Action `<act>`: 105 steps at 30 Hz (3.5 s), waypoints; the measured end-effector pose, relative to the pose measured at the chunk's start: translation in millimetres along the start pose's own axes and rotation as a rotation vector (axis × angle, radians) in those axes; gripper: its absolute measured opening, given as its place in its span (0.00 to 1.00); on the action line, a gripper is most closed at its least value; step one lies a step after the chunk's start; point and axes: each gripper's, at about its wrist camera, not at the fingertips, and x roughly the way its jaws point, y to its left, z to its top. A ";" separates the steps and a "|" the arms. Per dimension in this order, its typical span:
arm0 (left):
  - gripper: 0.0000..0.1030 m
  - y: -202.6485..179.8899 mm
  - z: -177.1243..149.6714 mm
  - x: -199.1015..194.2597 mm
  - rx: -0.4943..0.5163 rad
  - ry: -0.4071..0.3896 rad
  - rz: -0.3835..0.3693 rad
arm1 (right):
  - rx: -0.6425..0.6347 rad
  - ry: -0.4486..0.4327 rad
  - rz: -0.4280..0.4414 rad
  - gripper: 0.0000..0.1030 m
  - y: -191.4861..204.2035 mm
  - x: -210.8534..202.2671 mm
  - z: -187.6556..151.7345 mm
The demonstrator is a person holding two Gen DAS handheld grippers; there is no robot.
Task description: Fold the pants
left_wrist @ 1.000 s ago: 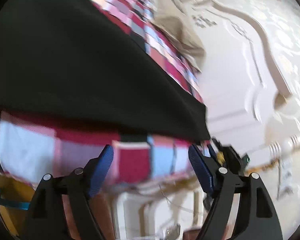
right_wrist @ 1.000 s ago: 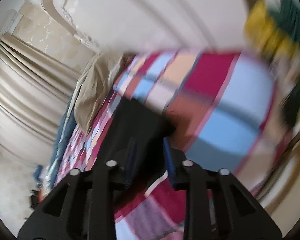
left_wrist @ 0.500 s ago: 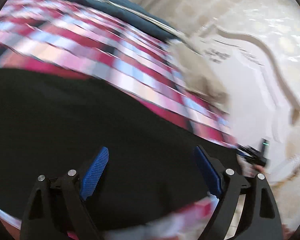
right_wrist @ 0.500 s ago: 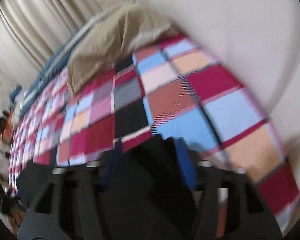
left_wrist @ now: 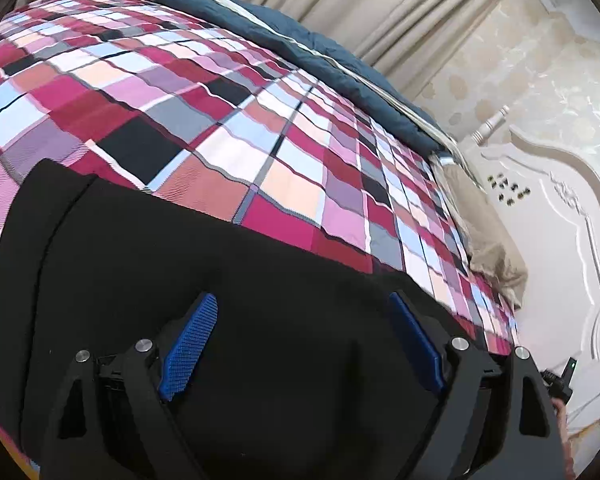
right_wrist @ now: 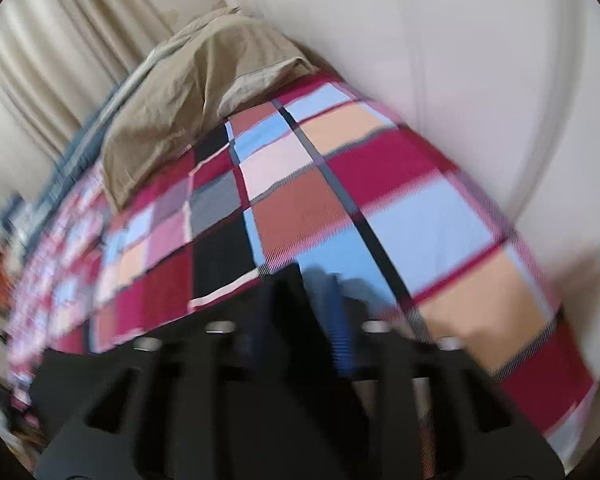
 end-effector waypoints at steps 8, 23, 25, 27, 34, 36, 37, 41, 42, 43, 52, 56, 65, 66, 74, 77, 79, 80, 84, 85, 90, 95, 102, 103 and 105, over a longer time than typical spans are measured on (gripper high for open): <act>0.91 -21.3 -25.6 8.7 0.315 0.015 0.073 | 0.200 -0.003 0.184 0.69 -50.1 -33.6 -40.0; 0.95 -15.2 -26.9 11.9 0.361 0.020 0.037 | 0.196 0.174 0.485 0.66 -30.6 -8.5 -60.3; 0.95 -15.8 -25.9 11.1 0.362 0.029 0.034 | 0.121 0.257 0.473 0.65 -5.3 8.5 -59.0; 0.95 -17.4 -23.5 8.0 0.362 0.038 0.034 | 0.083 0.254 0.417 0.67 6.6 13.5 -55.0; 0.95 -14.9 -4.7 -24.0 0.355 -0.067 0.103 | 0.110 0.245 0.312 0.23 0.4 11.3 -59.8; 0.95 -1.7 -0.6 -20.0 0.317 -0.016 0.115 | 0.149 0.236 0.325 0.20 -5.4 8.0 -62.2; 0.95 4.8 -0.1 -17.1 0.296 0.013 0.122 | 0.135 0.229 0.309 0.19 -3.7 5.8 -63.5; 0.95 18.3 -3.6 -17.5 0.260 0.029 0.099 | 0.109 0.177 0.263 0.18 9.9 -8.6 -64.2; 0.95 18.7 -4.3 -17.6 0.258 0.031 0.097 | 0.099 0.162 0.253 0.18 13.0 -12.4 -64.1; 0.95 19.4 -4.3 -17.2 0.253 0.035 0.095 | 0.088 0.141 0.242 0.17 18.9 -19.1 -64.8; 0.95 30.1 -2.8 -12.9 0.175 0.040 0.052 | -0.100 -0.028 0.172 0.17 106.9 -76.1 -77.7; 0.95 26.7 -5.2 -9.8 0.211 0.046 0.071 | -0.201 -0.077 0.147 0.17 160.9 -86.7 -92.6; 0.95 22.3 -8.0 -7.0 0.270 0.060 0.102 | -0.431 -0.054 0.112 0.17 278.5 -55.2 -153.0; 0.95 23.2 -7.3 -7.1 0.265 0.060 0.096 | -0.448 -0.043 0.113 0.17 288.2 -50.4 -159.7; 0.95 28.9 -4.2 -10.8 0.227 0.061 0.053 | -0.591 0.032 0.095 0.17 366.3 -7.3 -219.5; 0.95 30.5 -4.0 -12.0 0.224 0.063 0.042 | -0.640 0.041 0.063 0.17 385.7 2.8 -241.3; 0.95 31.6 -4.2 -12.9 0.219 0.063 0.034 | -0.658 0.049 0.056 0.17 394.4 7.2 -253.4; 0.95 31.9 -4.0 -13.2 0.217 0.063 0.031 | -0.667 0.052 0.047 0.17 398.8 9.9 -259.7; 0.95 32.7 -3.7 -13.4 0.212 0.060 0.026 | -0.698 0.056 0.023 0.17 409.3 16.5 -274.3; 0.95 32.8 -3.6 -13.5 0.213 0.061 0.026 | -0.703 0.057 0.020 0.17 410.4 17.7 -275.7; 0.95 32.9 -3.9 -13.8 0.222 0.059 0.026 | -0.721 0.060 -0.004 0.17 416.8 23.8 -284.4; 0.95 33.2 -3.8 -13.7 0.223 0.060 0.027 | -0.724 0.082 -0.021 0.18 416.4 34.2 -292.1; 0.95 31.9 -4.6 -12.5 0.230 0.060 0.033 | -0.706 0.094 -0.014 0.25 413.8 40.0 -301.0; 0.95 31.7 -4.7 -12.3 0.230 0.060 0.034 | -0.704 0.095 -0.013 0.27 414.2 40.3 -301.9; 0.95 31.2 -5.2 -11.9 0.233 0.059 0.038 | -0.705 0.094 -0.009 0.31 416.4 40.4 -304.8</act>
